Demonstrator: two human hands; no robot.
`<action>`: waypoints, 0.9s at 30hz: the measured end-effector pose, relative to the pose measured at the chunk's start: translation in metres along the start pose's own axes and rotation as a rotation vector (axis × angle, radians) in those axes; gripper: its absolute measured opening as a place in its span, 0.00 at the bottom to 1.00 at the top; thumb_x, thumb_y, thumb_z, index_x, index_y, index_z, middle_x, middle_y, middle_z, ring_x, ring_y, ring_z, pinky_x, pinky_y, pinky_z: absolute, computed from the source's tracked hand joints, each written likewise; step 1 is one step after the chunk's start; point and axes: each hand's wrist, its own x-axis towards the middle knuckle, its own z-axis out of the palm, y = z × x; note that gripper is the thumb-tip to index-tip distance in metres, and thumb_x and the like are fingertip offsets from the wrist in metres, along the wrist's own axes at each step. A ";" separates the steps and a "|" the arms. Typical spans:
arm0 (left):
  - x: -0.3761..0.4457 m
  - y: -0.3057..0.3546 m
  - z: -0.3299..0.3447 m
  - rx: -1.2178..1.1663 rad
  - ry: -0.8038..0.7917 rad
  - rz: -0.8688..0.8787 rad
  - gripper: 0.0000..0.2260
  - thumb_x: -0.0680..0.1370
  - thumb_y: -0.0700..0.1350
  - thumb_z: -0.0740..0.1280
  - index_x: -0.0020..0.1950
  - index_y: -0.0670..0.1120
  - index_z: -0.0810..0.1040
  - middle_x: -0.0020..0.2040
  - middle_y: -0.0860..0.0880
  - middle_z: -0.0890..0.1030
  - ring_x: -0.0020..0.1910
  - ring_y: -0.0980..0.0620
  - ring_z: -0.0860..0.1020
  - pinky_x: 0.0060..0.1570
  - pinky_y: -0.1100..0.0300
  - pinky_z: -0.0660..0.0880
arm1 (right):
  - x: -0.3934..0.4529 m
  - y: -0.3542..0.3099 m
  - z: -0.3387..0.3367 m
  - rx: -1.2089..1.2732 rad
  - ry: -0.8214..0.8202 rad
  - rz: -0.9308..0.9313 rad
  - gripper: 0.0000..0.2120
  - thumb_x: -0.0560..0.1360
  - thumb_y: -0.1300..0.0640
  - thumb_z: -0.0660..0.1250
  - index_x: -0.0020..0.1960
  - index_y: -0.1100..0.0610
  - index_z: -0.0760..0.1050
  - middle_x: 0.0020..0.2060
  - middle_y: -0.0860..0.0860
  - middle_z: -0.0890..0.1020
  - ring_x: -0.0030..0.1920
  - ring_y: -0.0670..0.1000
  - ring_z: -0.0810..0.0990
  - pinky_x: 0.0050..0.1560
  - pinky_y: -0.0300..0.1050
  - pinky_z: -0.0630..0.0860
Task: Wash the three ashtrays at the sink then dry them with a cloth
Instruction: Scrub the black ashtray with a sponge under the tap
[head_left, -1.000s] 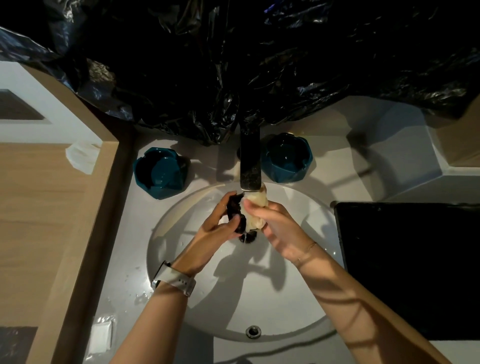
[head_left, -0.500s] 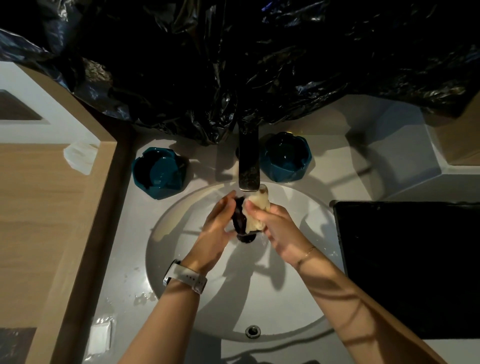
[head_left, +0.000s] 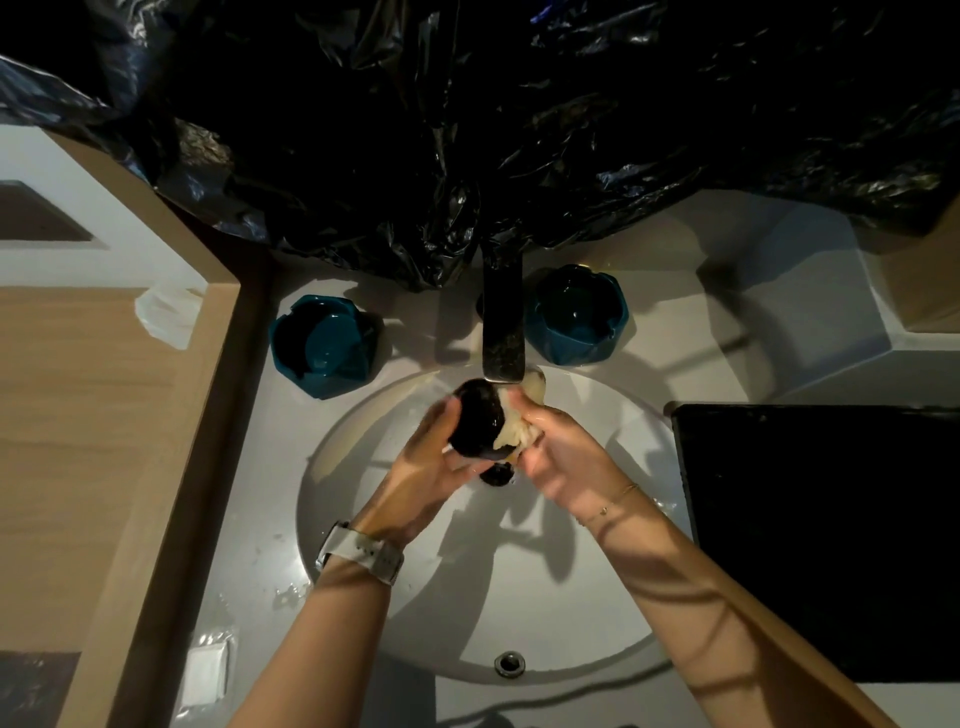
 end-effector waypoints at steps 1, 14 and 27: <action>0.000 -0.001 0.002 -0.035 0.018 -0.056 0.20 0.83 0.56 0.56 0.70 0.49 0.72 0.63 0.47 0.82 0.63 0.46 0.80 0.58 0.56 0.79 | 0.000 0.002 0.001 0.070 -0.016 0.023 0.17 0.77 0.54 0.62 0.60 0.64 0.78 0.58 0.60 0.81 0.57 0.56 0.82 0.54 0.48 0.80; 0.006 0.003 0.014 0.031 0.261 0.128 0.16 0.73 0.41 0.74 0.58 0.35 0.80 0.54 0.35 0.84 0.55 0.39 0.83 0.54 0.53 0.79 | -0.007 0.024 -0.027 -0.115 0.362 -0.212 0.07 0.79 0.61 0.63 0.54 0.58 0.79 0.43 0.51 0.85 0.43 0.49 0.83 0.43 0.39 0.78; 0.030 -0.011 0.003 1.454 0.066 0.717 0.20 0.66 0.37 0.79 0.57 0.42 0.81 0.51 0.45 0.83 0.52 0.46 0.78 0.50 0.57 0.77 | -0.051 -0.021 -0.031 -0.596 0.499 -0.468 0.15 0.76 0.67 0.64 0.47 0.46 0.76 0.41 0.46 0.80 0.43 0.44 0.79 0.47 0.40 0.76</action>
